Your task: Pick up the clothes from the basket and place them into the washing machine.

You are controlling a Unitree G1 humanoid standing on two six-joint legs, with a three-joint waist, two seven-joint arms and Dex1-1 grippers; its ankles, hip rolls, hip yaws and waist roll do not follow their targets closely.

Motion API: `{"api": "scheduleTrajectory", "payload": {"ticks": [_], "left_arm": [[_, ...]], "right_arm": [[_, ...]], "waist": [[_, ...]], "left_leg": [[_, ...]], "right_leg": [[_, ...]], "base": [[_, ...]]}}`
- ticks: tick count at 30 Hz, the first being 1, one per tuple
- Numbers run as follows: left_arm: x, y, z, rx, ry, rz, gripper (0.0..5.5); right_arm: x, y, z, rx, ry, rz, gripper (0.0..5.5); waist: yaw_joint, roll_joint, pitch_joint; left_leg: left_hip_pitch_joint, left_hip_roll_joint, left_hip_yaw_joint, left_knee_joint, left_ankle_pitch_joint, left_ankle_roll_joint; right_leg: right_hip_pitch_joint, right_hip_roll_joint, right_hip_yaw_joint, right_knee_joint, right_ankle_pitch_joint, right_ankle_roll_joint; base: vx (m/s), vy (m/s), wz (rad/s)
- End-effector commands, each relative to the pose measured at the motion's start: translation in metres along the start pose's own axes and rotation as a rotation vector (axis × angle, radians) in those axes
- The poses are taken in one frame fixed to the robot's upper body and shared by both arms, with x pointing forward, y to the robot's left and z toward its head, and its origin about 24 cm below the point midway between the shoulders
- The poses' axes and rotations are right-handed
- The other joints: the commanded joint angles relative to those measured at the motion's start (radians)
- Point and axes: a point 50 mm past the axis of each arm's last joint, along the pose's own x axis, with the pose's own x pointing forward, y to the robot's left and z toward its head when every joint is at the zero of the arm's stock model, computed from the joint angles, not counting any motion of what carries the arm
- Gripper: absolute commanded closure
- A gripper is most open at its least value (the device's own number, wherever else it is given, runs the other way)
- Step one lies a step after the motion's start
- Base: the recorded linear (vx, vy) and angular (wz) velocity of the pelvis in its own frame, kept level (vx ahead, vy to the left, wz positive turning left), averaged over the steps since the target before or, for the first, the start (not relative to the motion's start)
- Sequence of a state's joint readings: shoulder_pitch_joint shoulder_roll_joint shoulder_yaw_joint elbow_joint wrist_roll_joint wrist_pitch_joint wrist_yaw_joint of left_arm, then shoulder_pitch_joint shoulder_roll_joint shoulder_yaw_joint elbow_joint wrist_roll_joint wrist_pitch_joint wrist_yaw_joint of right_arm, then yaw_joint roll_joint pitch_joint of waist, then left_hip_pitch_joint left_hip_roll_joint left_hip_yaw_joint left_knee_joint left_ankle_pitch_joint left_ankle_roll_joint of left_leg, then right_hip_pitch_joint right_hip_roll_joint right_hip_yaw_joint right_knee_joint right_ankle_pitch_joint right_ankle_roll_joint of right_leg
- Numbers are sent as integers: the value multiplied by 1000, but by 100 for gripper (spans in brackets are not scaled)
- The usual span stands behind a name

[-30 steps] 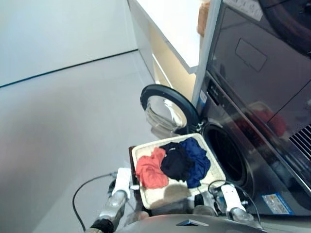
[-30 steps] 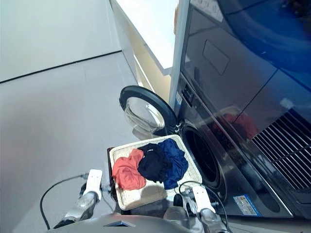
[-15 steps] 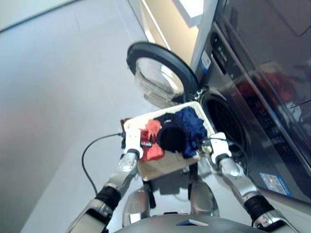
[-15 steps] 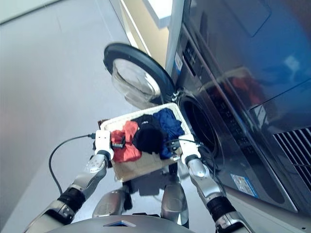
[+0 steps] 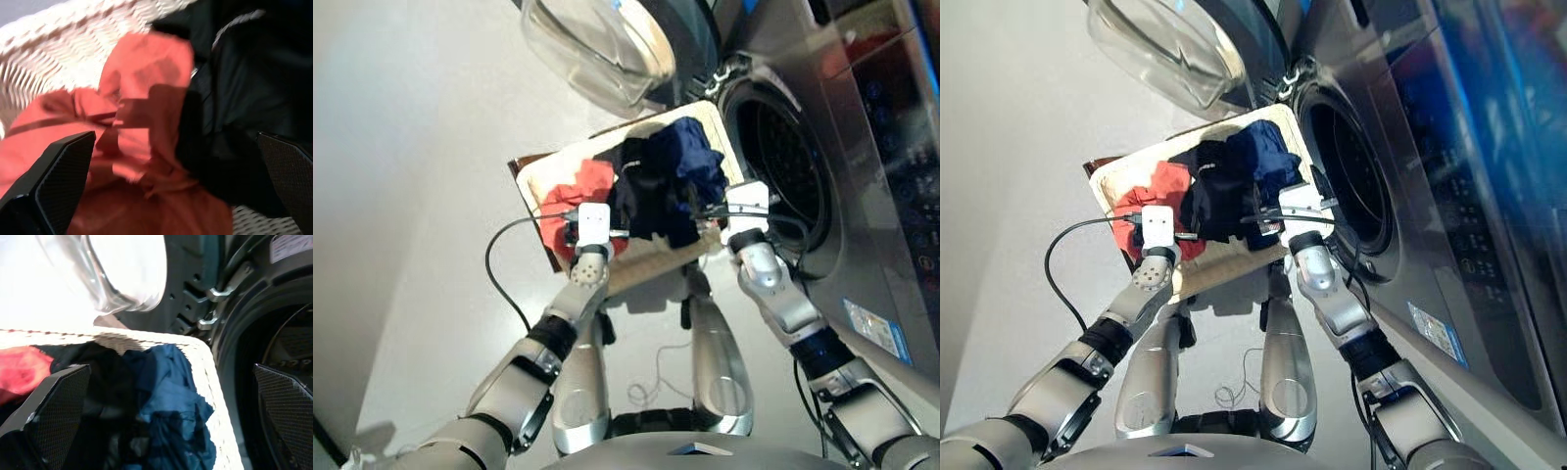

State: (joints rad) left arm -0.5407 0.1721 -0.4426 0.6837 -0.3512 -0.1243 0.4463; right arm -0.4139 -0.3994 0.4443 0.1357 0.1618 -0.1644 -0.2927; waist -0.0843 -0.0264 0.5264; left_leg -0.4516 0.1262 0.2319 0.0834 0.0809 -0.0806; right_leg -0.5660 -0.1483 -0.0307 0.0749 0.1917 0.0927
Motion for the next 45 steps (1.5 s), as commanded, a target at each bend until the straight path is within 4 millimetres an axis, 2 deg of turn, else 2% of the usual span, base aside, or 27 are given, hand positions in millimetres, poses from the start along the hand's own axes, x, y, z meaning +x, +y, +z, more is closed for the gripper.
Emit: {"api": "scheduleTrajectory", "payload": {"ticks": [1, 8, 10, 12, 15, 19, 26, 34, 45], "left_arm": [[8, 11, 10, -13, -38, 83, 0], [19, 24, 11, -17, 7, 172, 0], [24, 37, 8, 20, 41, 252, 0], [25, 40, 10, 35, 37, 275, 0], [22, 42, 11, 34, 12, 283, 0], [18, 43, 1, 36, 45, 289, 0], [24, 53, -3, 35, 98, 313, 0], [36, 74, 6, 43, 132, 383, 0], [44, 79, 22, 75, 98, 381, 0]], "right_arm": [[-2, 7, 37, 46, -207, 5, 0], [1, 13, 42, 60, -229, 22, 0], [-1, 14, 42, 62, -231, 29, 0], [-1, 14, 41, 55, -230, 33, 0], [-2, 12, 40, 47, -226, 33, 0], [-3, 10, 40, 41, -229, 30, 0], [-2, 13, 45, 69, -248, 52, 0], [-4, 15, 46, 94, -254, 74, 0], [-5, 17, 49, 113, -269, 93, 0]], "waist": [[-12, -12, -6], [-22, -18, -6], [-26, -23, -6], [-27, -23, -6], [-23, -19, -6], [-17, -14, -6], [-25, -22, -6], [-38, -39, -6], [-46, -43, -6]], "left_leg": [[-123, 47, -97, 178, -65, -31], [-189, 50, -106, 213, -72, -30], [-204, 50, -107, 224, -76, -29], [-210, 50, -110, 228, -78, -29], [-214, 46, -113, 230, -79, -27], [-215, 42, -111, 228, -79, -25], [-230, 44, -111, 231, -77, -26], [-260, 47, -116, 251, -80, -31], [-288, 48, -121, 270, -83, -28]], "right_leg": [[-75, -22, 12, 168, -123, 57], [-141, -18, 11, 200, -125, 55], [-157, -18, 10, 212, -128, 56], [-162, -18, 11, 214, -129, 55], [-167, -20, 12, 216, -130, 53], [-170, -21, 12, 214, -130, 52], [-185, -15, 17, 215, -130, 50], [-207, -10, 20, 225, -128, 52], [-228, -11, 23, 237, -126, 54]], "base": [[0, 0, 0], [-9, -3, 7], [0, 0, 0], [0, 0, 0], [0, 0, 0], [0, 0, 0], [0, 0, 0], [0, 0, 0], [0, 0, 0]]}}
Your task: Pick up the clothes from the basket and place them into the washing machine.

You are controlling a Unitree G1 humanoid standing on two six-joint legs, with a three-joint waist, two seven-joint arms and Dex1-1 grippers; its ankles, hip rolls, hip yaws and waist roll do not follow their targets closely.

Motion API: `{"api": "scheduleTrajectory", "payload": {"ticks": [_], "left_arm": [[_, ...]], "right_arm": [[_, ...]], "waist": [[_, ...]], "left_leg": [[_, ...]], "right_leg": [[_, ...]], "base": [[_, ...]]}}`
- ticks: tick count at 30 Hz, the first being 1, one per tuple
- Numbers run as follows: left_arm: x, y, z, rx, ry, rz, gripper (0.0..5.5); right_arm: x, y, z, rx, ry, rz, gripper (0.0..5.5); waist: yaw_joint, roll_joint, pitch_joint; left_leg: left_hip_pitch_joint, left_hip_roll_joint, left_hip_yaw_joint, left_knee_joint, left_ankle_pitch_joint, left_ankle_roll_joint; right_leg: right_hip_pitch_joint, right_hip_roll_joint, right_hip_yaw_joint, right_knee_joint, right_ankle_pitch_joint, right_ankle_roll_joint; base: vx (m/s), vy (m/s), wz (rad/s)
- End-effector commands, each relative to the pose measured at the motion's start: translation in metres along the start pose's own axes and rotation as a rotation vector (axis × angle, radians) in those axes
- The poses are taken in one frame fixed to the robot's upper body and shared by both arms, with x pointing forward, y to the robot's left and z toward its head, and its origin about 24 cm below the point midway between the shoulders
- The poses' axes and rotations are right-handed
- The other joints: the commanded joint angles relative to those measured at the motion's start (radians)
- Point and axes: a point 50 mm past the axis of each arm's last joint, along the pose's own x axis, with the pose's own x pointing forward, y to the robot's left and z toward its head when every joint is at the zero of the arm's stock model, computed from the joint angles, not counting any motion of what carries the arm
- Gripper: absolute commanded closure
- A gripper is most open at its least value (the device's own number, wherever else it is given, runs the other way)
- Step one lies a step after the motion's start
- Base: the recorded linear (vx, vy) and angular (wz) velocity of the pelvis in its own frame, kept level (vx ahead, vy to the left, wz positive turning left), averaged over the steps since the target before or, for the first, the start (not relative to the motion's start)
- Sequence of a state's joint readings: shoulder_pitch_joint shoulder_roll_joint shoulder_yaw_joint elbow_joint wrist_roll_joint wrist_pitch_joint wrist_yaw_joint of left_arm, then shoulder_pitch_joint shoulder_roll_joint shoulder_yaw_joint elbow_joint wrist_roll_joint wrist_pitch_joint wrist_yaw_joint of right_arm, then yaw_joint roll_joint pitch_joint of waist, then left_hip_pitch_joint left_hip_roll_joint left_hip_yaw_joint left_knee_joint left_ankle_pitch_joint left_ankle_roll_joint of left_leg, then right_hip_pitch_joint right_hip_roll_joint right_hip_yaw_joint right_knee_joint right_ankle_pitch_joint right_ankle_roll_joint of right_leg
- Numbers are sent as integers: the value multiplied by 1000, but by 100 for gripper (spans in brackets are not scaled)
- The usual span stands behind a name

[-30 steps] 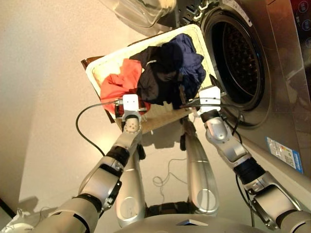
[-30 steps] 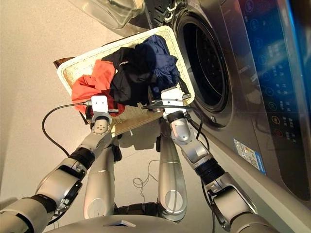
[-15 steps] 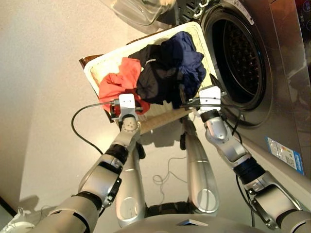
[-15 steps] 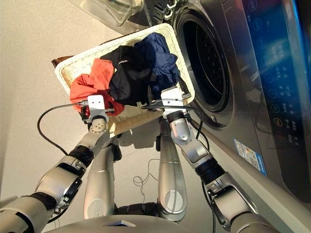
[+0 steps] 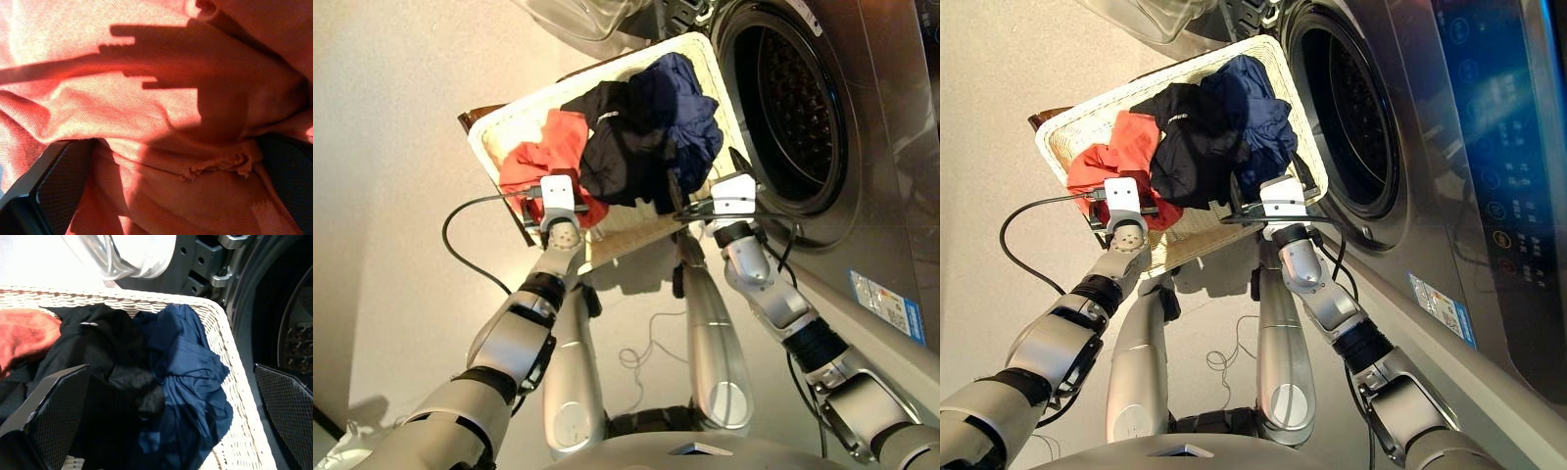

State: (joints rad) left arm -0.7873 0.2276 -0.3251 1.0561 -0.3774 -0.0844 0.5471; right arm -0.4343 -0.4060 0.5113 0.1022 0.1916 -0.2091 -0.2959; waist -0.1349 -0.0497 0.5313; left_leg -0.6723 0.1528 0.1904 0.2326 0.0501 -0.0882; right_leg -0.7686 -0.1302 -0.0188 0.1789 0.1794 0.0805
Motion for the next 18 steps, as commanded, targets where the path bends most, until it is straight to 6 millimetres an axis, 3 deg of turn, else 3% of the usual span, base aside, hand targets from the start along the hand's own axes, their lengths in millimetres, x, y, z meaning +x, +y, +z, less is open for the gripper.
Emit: {"api": "scheduleTrajectory", "payload": {"ticks": [1, 9, 12, 13, 14, 15, 18], "left_arm": [[10, 18, 6, 1, -10, 58, 0], [10, 17, 8, 24, -25, 50, 0], [10, 16, 9, 34, -32, 44, 147], [10, 16, 9, 37, -34, 42, 317], [10, 15, 10, 37, -40, 40, 410], [10, 15, 11, 36, -41, 39, 550], [10, 14, 12, 35, -49, 37, 550]], "right_arm": [[-3, 4, 36, 67, -198, 34, 0], [-3, 4, 37, 68, -201, 39, 0], [-3, 4, 37, 71, -199, 42, 0], [-3, 4, 37, 71, -199, 42, 0], [-3, 4, 37, 69, -198, 43, 0], [-3, 4, 36, 70, -196, 44, 0], [-4, 4, 36, 74, -197, 45, 0]], "waist": [[4, -19, -11], [4, -17, -11], [4, -18, -11], [4, -19, -11], [4, -18, -11], [4, -19, -11], [3, -20, -11]], "left_leg": [[-68, 20, -80, 119, -51, -20], [-68, 19, -78, 111, -46, -21], [-69, 17, -76, 111, -45, -21], [-69, 16, -76, 110, -45, -20], [-68, 16, -76, 109, -44, -20], [-68, 16, -76, 109, -44, -20], [-69, 16, -76, 106, -42, -19]], "right_leg": [[-25, -29, 11, 130, -113, 66], [-26, -29, 13, 125, -109, 67], [-26, -28, 13, 121, -107, 66], [-26, -28, 13, 120, -106, 66], [-26, -29, 12, 119, -106, 66], [-27, -29, 13, 118, -105, 66], [-28, -28, 14, 116, -104, 67]], "base": [[0, 0, 0], [0, 0, 0], [0, 0, 0], [0, 0, 0], [0, 0, 0], [0, 0, 0], [0, 0, 0]]}}
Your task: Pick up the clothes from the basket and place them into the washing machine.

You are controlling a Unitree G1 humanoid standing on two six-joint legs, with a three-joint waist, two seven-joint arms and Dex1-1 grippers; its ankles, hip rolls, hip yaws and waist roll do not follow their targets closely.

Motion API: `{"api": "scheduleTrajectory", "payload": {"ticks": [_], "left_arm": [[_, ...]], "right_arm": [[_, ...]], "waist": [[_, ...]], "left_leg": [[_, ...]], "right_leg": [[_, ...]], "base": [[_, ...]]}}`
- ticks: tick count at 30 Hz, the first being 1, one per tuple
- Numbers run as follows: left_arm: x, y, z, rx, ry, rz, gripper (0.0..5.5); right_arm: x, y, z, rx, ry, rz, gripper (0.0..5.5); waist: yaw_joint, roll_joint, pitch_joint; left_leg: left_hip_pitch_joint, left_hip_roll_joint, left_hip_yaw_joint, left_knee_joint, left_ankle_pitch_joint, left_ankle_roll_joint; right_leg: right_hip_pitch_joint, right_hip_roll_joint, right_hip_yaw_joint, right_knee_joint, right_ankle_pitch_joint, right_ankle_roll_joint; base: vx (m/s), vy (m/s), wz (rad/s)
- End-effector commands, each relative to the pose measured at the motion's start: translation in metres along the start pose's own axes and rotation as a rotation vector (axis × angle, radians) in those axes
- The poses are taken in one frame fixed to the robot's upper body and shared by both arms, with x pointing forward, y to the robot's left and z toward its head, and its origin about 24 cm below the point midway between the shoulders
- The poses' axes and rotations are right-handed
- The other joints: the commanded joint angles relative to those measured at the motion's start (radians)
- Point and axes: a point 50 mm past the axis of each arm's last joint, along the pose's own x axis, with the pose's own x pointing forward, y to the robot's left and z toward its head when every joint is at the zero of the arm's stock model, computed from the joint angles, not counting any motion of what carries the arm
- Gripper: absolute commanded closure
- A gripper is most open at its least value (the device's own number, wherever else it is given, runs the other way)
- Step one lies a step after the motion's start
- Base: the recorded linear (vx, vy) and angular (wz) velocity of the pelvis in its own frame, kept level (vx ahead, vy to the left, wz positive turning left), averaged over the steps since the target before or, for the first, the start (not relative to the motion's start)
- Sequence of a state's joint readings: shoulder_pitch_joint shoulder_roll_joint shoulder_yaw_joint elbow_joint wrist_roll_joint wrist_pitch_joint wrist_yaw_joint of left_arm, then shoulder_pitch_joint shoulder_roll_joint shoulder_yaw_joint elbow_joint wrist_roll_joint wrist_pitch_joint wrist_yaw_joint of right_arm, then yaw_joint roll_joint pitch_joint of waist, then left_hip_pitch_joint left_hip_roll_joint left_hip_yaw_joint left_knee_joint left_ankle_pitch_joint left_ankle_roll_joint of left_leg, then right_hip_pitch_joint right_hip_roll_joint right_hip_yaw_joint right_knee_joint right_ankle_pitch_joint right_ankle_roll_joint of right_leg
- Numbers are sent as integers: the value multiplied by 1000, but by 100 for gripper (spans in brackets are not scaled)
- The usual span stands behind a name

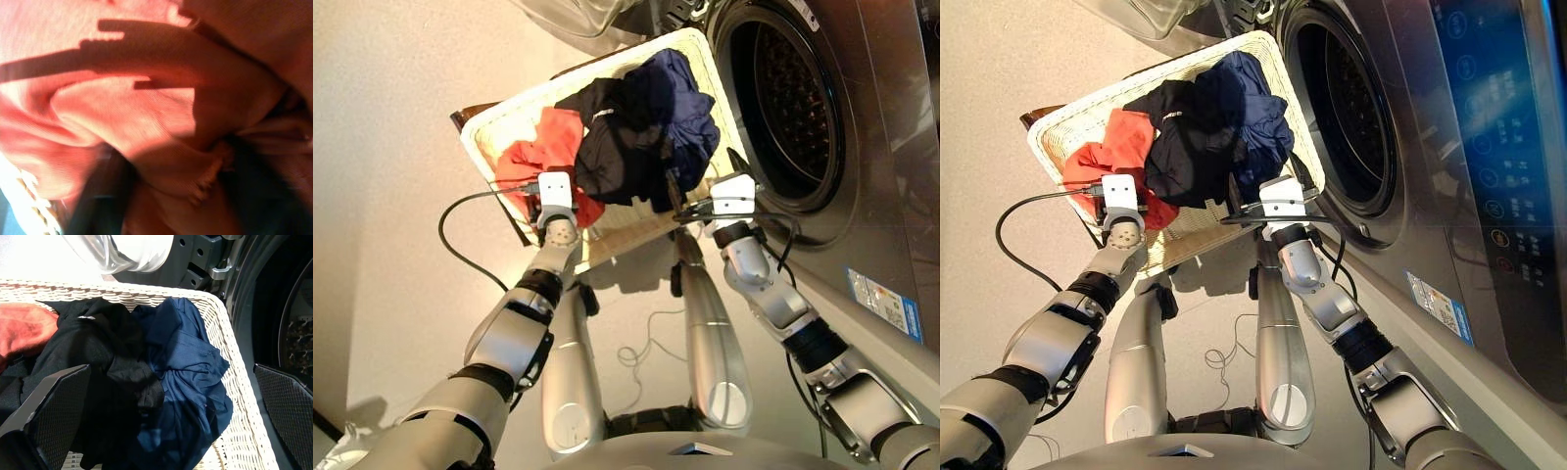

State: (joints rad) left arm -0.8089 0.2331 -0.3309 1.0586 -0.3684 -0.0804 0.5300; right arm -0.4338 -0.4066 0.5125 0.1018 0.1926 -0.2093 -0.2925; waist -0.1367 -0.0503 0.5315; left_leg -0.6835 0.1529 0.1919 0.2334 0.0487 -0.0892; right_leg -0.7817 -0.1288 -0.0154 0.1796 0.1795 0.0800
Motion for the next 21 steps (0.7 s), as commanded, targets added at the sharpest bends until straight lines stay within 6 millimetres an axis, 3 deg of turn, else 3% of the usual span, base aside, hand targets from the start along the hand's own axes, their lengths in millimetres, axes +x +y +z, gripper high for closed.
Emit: {"api": "scheduleTrajectory", "payload": {"ticks": [1, 6, 12, 16, 21], "left_arm": [[7, 15, 4, 24, -27, 52, 550], [6, 13, 4, 19, -26, 44, 550], [-2, 4, 21, -25, -149, 25, 550], [-23, -2, 26, -64, -289, -44, 550], [-59, 15, 41, -31, -541, -86, 550]], "right_arm": [[-3, 4, 36, 74, -197, 41, 0], [-4, 4, 36, 98, -189, 44, 0], [-5, 2, 35, 94, -192, 34, 0], [-7, -5, 30, 88, -163, 0, 0], [-12, -22, 20, -7, -114, -74, 0]], "waist": [[5, -19, -12], [5, -19, -12], [12, -13, -12], [29, 1, -12], [58, 15, -12]], "left_leg": [[-58, 15, -77, 105, -41, -18], [-58, 12, -78, 107, -40, -17], [-49, 4, -76, 98, -38, -15], [-22, -10, -75, 69, -28, -12], [34, -32, -76, 16, -17, -11]], "right_leg": [[-14, -30, 11, 115, -104, 67], [-14, -30, 12, 114, -100, 67], [-4, -32, 14, 107, -96, 68], [23, -36, 9, 87, -90, 69], [84, -47, 1, 43, -82, 72]], "base": [[0, 0, 0], [0, 0, 0], [0, 0, 0], [0, 0, 0], [0, 0, 0]]}}
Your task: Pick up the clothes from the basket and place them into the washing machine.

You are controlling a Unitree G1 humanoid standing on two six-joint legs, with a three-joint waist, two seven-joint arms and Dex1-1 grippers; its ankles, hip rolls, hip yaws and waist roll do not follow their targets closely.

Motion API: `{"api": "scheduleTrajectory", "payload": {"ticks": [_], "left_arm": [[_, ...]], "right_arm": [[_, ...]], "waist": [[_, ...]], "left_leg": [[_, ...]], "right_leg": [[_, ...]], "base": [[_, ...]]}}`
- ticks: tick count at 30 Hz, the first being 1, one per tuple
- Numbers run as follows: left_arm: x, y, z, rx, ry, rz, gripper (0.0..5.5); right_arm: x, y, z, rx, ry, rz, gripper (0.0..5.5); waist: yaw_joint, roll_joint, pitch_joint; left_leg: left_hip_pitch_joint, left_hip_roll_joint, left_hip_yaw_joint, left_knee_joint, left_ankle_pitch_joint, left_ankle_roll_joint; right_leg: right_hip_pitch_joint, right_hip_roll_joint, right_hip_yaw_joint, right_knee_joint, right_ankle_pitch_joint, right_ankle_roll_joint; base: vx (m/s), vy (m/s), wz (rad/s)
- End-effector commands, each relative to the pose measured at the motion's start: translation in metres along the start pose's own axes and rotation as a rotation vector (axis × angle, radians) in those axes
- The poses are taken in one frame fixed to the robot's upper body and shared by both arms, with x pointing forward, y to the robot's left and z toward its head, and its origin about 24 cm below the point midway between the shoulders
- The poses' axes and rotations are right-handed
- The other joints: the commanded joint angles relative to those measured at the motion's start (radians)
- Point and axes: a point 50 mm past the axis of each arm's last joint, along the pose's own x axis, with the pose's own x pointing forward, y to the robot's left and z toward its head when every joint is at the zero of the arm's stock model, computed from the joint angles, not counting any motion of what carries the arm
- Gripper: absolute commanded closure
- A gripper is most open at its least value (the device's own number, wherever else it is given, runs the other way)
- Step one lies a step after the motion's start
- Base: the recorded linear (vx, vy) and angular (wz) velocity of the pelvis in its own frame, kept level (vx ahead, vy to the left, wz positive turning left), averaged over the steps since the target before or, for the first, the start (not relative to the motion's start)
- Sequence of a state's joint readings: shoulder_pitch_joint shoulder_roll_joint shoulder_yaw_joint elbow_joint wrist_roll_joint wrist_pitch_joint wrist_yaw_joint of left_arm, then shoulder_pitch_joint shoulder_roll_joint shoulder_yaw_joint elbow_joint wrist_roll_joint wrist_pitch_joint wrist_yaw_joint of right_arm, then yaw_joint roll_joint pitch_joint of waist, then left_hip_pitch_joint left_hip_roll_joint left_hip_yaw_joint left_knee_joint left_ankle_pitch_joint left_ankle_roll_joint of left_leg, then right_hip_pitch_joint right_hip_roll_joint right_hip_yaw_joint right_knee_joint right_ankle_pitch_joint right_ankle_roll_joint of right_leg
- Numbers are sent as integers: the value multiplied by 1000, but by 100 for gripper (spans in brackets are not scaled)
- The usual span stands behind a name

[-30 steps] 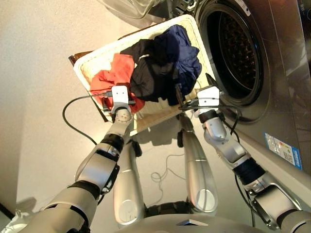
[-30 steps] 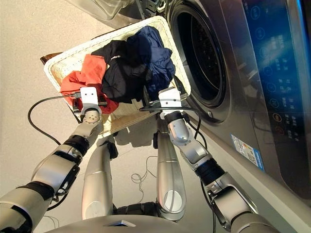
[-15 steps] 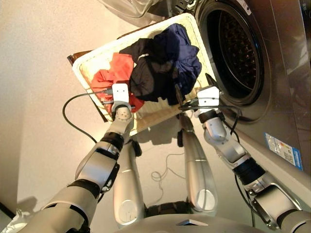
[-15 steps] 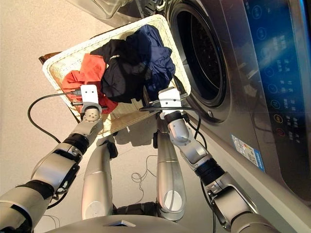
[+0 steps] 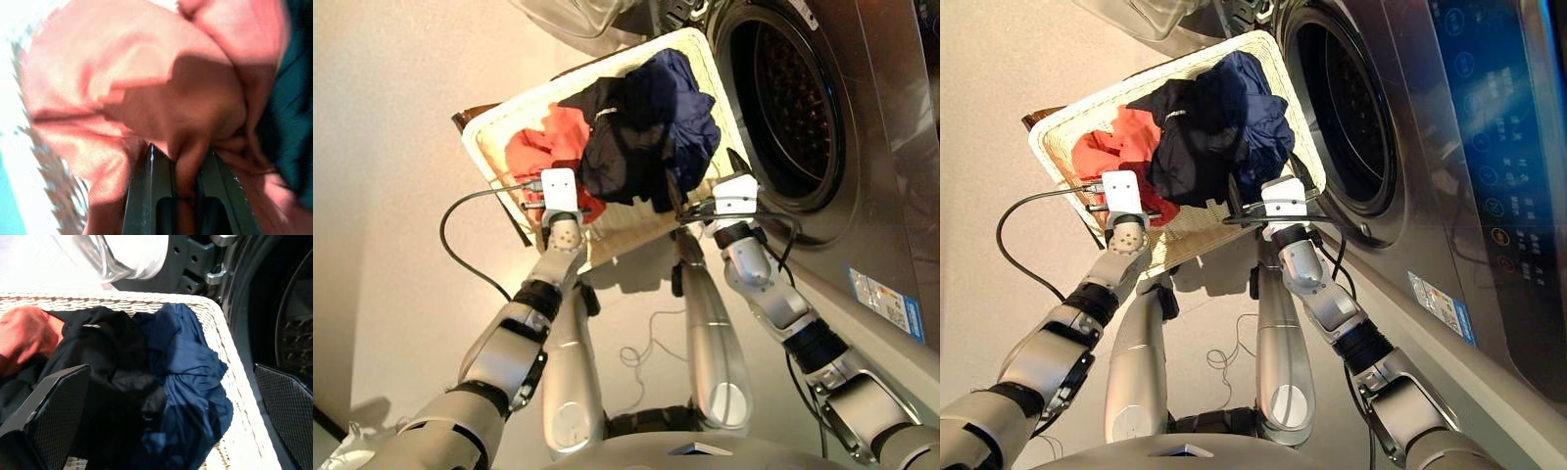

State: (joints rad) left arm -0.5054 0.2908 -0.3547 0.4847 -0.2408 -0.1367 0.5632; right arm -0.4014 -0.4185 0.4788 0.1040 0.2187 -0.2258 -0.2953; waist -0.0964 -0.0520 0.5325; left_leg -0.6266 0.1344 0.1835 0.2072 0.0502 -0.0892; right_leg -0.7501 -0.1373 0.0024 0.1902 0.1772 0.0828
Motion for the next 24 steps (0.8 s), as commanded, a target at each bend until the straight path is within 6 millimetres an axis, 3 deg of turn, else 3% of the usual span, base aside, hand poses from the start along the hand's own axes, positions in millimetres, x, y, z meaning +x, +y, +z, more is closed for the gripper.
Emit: {"api": "scheduleTrajectory", "payload": {"ticks": [1, 3, 6, 12, 18, 24], "left_arm": [[-11, 14, 35, 69, -273, -12, 550], [-17, 17, 40, 78, -315, -23, 550], [-35, 22, 70, 33, -484, -96, 550], [-57, 23, 112, -12, -680, -288, 550], [-75, 24, 134, -170, -719, -522, 550], [-87, 21, 147, -224, -744, -698, 550]], "right_arm": [[-7, -14, 24, -38, -123, -35, 0], [-6, -18, 21, -58, -108, -54, 0], [-2, -24, 28, -151, -127, -23, 0], [9, -28, 54, -266, -225, 67, 0], [12, -20, 82, -354, -301, 316, 0], [27, -21, 104, -494, -343, 430, 0]], "waist": [[23, 17, -12], [29, 19, -12], [49, 26, -12], [64, 35, -12], [67, 39, -13], [76, 42, -13]], "left_leg": [[-10, -18, -69, 33, -17, -11], [3, -22, -70, 23, -13, -11], [44, -35, -68, -17, -4, -12], [77, -47, -63, -45, 10, -13], [105, -52, -60, -57, 14, -14], [113, -50, -55, -57, 16, -16]], "right_leg": [[66, -41, -19, 26, -79, 69], [81, -43, -21, 17, -77, 70], [125, -52, -26, -19, -67, 75], [164, -63, -23, -56, -50, 79], [190, -67, -17, -72, -42, 82], [195, -70, -8, -76, -37, 84]], "base": [[0, 0, 0], [0, 0, 0], [0, 0, 0], [0, 0, 0], [0, 0, 0], [0, 0, 0]]}}
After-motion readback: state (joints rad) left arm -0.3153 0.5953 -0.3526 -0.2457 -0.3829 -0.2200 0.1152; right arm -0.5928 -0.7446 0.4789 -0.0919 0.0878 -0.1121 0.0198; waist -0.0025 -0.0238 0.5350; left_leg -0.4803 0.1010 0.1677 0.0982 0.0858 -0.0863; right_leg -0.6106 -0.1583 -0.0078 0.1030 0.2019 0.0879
